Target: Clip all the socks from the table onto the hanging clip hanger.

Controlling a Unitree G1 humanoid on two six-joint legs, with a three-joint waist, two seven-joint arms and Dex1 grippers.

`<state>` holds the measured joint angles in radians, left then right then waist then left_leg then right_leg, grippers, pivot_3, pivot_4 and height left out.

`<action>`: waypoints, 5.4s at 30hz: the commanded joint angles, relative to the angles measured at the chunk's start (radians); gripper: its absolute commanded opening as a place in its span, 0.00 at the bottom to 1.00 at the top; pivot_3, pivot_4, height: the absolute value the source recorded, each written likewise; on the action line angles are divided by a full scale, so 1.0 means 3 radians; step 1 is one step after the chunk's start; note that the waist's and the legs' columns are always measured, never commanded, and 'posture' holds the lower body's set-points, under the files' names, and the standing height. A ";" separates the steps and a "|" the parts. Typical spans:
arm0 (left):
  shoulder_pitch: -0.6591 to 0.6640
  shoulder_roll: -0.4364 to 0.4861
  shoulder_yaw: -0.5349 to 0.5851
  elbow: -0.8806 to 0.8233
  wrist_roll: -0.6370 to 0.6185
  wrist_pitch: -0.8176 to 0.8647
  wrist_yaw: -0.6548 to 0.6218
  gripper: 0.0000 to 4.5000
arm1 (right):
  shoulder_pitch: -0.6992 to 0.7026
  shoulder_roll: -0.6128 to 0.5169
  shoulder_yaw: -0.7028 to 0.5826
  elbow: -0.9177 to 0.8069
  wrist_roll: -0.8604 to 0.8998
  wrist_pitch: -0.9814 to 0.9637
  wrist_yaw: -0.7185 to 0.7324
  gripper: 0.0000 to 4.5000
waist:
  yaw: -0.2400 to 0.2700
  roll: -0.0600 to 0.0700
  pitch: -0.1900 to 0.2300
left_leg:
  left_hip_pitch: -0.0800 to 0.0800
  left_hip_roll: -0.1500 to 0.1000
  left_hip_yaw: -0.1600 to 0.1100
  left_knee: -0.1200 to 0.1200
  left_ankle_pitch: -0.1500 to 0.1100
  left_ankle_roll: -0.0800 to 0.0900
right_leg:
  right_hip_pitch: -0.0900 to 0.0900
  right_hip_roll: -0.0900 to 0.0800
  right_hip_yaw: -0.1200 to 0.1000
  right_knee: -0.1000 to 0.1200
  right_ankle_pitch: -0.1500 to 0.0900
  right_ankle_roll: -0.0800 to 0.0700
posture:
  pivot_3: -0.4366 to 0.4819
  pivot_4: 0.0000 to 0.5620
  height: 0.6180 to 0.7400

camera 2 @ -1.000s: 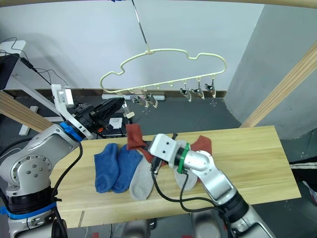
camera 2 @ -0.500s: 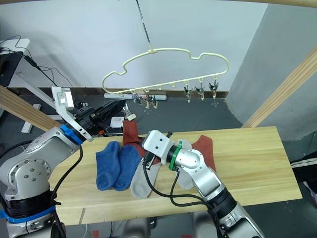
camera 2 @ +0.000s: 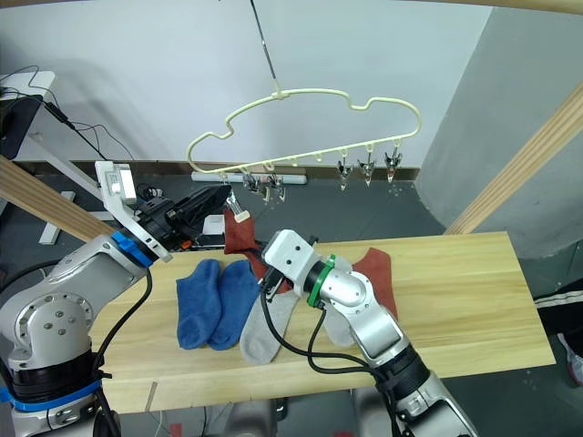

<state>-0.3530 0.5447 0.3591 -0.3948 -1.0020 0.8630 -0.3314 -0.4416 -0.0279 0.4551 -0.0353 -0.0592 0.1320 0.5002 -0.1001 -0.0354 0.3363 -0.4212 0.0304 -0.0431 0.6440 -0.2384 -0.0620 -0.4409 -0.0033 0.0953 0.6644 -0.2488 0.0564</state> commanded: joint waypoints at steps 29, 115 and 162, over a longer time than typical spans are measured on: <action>0.0740 -0.0322 -0.0666 -0.0447 0.1922 -0.1860 -0.0021 0.71 | 0.0606 -0.1689 -0.1106 -0.1788 0.1047 0.0813 0.1132 0.46 | 0.0042 0.0005 0.0004 | -0.0004 -0.0002 0.0001 0.0001 -0.0001 0.0000 | 0.0002 0.0000 0.0000 -0.0006 -0.0001 0.0001 | 0.30 0.65 1.00; 0.0045 -0.1148 -0.0918 0.0336 0.2866 -0.2390 0.0523 0.05 | 0.0766 -0.2614 -0.2071 -0.2242 0.2459 0.1872 0.0863 0.47 | -0.0052 -0.0018 0.0025 | -0.0004 -0.0004 0.0007 0.0005 0.0000 0.0003 | 0.0006 0.0004 0.0006 -0.0008 -0.0009 0.0018 | 0.18 0.69 1.00; 0.0099 -0.0865 -0.0884 0.0141 0.2509 -0.2016 0.0080 0.05 | 0.1111 -0.0333 -0.1048 0.0010 0.0187 0.1262 -0.1483 0.35 | -0.0126 0.0000 0.0058 | 0.0001 0.0000 0.0011 0.0002 0.0001 0.0002 | 0.0004 0.0006 0.0012 -0.0007 -0.0009 0.0023 | 0.23 0.70 1.00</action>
<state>-0.3263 0.2778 0.0863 -0.3076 -0.2314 0.2569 -0.2947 -0.1343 -0.1108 0.1723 -0.0564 0.0145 0.4810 0.0627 -0.1379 -0.0355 0.3537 -0.4210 0.0304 -0.0399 0.6446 -0.2383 -0.0615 -0.4397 -0.0015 0.0990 0.6621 -0.2515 0.0634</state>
